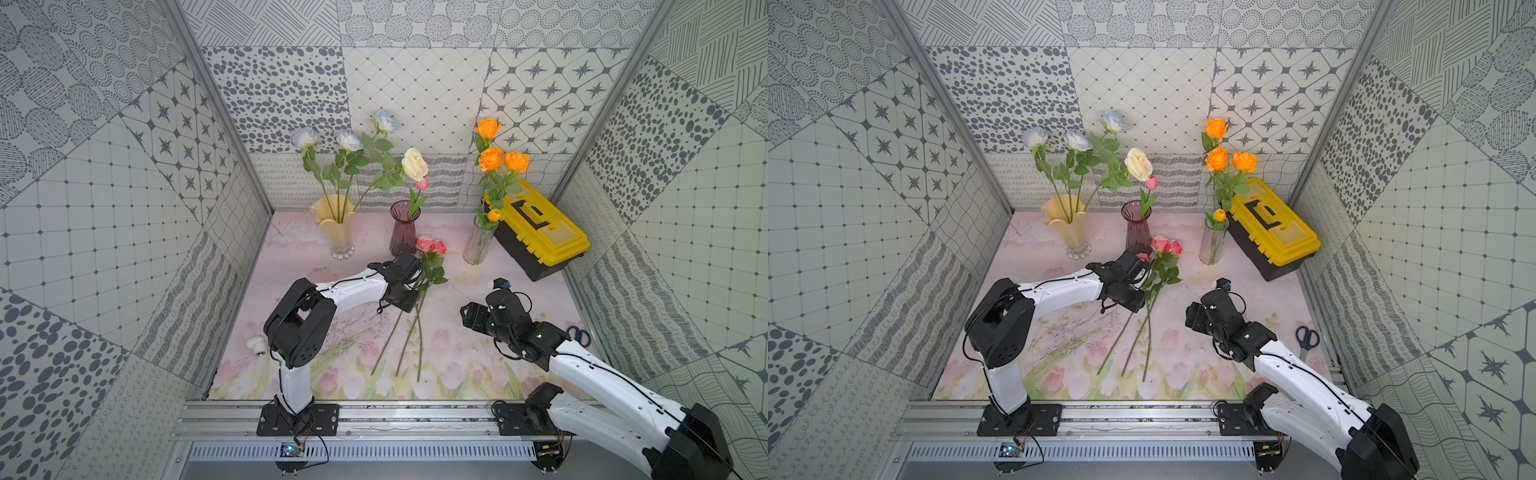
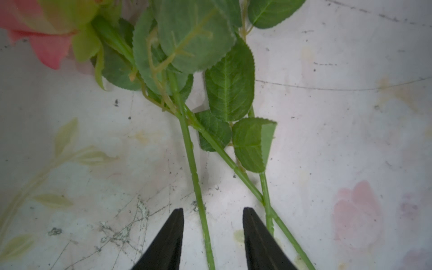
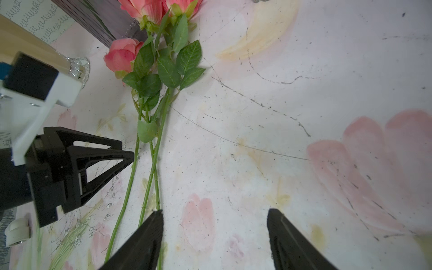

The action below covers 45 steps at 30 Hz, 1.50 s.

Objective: Arrange the flowers in different vases according to their variety
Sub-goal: Pick up the flower at the center of the board.

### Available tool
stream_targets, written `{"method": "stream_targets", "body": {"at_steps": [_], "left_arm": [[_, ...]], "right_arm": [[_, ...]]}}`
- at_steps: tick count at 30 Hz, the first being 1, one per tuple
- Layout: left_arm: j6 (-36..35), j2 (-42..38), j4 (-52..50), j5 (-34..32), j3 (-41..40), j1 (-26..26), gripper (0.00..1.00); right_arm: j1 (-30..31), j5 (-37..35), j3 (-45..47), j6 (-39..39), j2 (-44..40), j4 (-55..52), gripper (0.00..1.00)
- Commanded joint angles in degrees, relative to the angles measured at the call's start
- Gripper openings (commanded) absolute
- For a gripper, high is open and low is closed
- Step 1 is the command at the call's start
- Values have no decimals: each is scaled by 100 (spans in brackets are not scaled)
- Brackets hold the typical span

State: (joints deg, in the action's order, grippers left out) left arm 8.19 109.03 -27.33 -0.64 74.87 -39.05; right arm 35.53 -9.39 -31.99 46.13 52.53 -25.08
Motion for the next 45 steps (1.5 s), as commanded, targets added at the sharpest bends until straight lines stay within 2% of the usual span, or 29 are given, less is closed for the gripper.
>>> {"method": "stream_targets", "body": {"at_steps": [1, 9, 12, 15, 21, 30, 34, 39, 45], "left_arm": [[-242, 354, -232, -535, 308, -33, 44], [-309, 837, -434, -752, 728, -32, 38], [-301, 955, -501, -842, 776, -26, 33], [-270, 1019, -537, -894, 764, -25, 25], [-170, 933, -482, -867, 648, -32, 1], [-106, 283, -615, -1020, 617, -28, 0], [-57, -259, -643, -1004, 572, -32, 0], [123, -1068, -517, -562, 436, -32, 0], [592, -2128, 125, 251, 32, 9, 0]], "right_arm": [[-31, -14, 70, 63, -113, 89, 75], [-68, -6, 65, 64, -116, 90, 75], [-88, 5, 70, 58, -117, 91, 75], [-100, 22, 68, 56, -119, 88, 75], [-113, 42, 69, 55, -87, 84, 75], [-119, 112, 13, -64, -65, 99, 75], [-108, 309, -53, -226, -33, 254, 75], [35, 788, -147, -539, 52, 803, 74], [565, 1320, -388, -1049, 313, 1822, 73]]}}
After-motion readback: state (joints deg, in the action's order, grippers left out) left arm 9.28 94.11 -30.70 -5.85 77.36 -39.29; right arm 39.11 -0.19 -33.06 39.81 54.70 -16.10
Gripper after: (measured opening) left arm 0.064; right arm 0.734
